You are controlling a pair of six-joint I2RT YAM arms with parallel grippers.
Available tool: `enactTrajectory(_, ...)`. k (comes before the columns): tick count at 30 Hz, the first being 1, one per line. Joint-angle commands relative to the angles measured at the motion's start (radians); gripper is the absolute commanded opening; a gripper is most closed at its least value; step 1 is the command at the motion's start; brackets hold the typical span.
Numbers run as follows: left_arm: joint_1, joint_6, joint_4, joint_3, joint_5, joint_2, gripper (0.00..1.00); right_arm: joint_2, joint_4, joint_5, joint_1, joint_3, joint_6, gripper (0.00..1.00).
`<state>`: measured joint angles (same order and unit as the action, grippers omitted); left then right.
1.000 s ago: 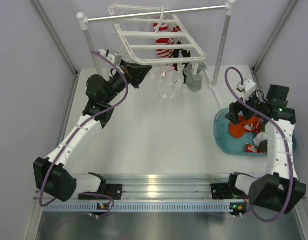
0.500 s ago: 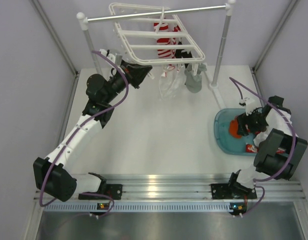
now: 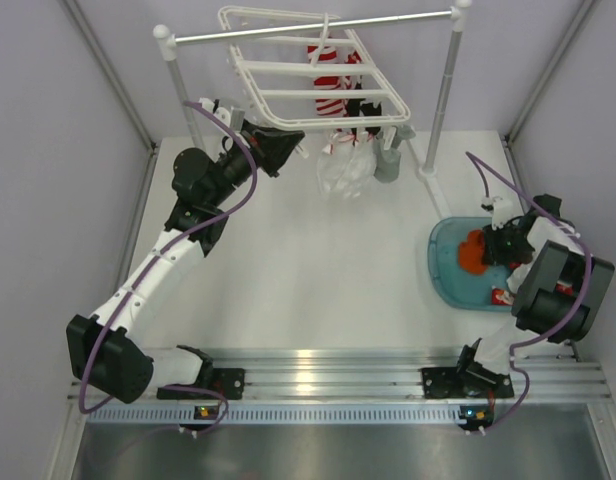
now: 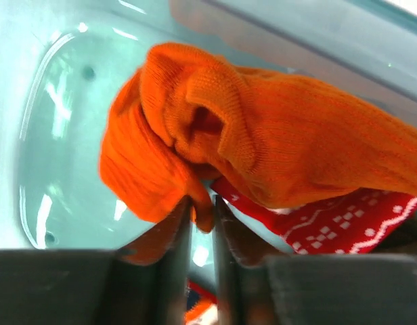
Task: Clip the socks to the hanger
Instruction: Pick up the sock from the bin.
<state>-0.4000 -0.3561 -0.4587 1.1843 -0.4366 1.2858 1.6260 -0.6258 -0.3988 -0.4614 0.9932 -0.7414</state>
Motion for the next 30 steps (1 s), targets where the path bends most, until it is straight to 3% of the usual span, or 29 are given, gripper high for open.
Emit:
enactTrajectory(1, 0.006, 0.016, -0.017, 0.026, 0.009, 0.010, 0.00, -0.040, -0.018, -0.081, -0.002, 0.033, -0.002, 0.15)
enactTrajectory(2, 0.006, 0.017, -0.015, 0.028, 0.009, 0.010, 0.00, -0.055, -0.044, -0.101, 0.000, 0.038, -0.015, 0.04)
enactTrajectory(3, 0.006, 0.017, -0.015, 0.028, 0.009, 0.010, 0.00, -0.070, -0.093, -0.142, 0.000, 0.047, -0.041, 0.00)
enactTrajectory(11, 0.006, 0.016, -0.011, 0.029, 0.010, 0.009, 0.00, -0.206, -0.339, -0.244, 0.001, 0.125, -0.205, 0.00)
enactTrajectory(17, 0.006, 0.017, -0.009, 0.031, 0.010, 0.009, 0.00, -0.255, -0.521, -0.316, 0.006, 0.205, -0.422, 0.00)
enactTrajectory(24, 0.006, 0.016, -0.008, 0.032, 0.010, 0.012, 0.00, -0.190, -0.620, -0.240, 0.004, 0.199, -0.588, 0.00)
enactTrajectory(30, 0.006, 0.022, -0.006, 0.032, 0.010, 0.014, 0.00, -0.137, -0.577, -0.190, -0.003, 0.180, -0.596, 0.00)
